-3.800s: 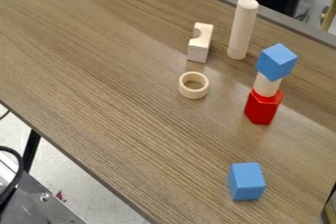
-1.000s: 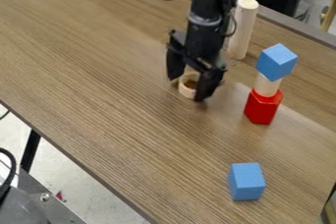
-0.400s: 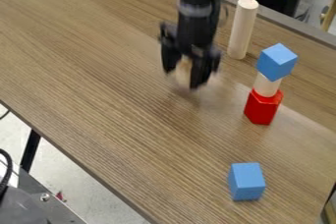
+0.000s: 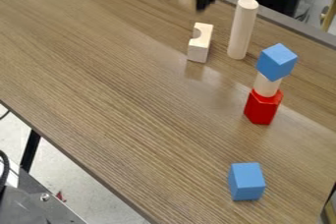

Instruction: Put the cylindrical hole inside the cylinder

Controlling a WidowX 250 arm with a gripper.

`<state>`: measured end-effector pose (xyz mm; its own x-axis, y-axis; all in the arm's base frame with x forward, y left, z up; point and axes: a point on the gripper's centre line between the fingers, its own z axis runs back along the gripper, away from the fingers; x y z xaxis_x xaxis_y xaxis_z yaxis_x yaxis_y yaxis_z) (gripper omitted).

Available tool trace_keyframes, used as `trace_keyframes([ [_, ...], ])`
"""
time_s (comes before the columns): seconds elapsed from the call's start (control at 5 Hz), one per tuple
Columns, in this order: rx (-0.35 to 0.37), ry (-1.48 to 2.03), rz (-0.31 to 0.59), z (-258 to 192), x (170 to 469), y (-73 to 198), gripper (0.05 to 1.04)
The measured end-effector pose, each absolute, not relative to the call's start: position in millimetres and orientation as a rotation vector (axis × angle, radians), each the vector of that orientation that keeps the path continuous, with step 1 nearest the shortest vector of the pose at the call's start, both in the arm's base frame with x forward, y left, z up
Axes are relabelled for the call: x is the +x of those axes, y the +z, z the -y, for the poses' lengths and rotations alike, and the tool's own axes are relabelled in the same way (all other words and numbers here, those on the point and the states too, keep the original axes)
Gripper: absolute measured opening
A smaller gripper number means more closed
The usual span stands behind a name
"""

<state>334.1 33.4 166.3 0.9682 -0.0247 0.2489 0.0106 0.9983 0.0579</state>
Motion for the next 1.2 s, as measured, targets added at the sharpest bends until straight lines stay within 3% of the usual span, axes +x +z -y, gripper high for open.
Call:
trace_keyframes([
  [0.2, 0.031, -0.088, 0.237, -25, 356, 182, 0.757],
  [0.6, -0.012, -0.186, 0.158, -5, 391, 170, 0.757],
  [1.2, -0.026, -0.255, 0.051, 6, 402, 137, 0.757],
])
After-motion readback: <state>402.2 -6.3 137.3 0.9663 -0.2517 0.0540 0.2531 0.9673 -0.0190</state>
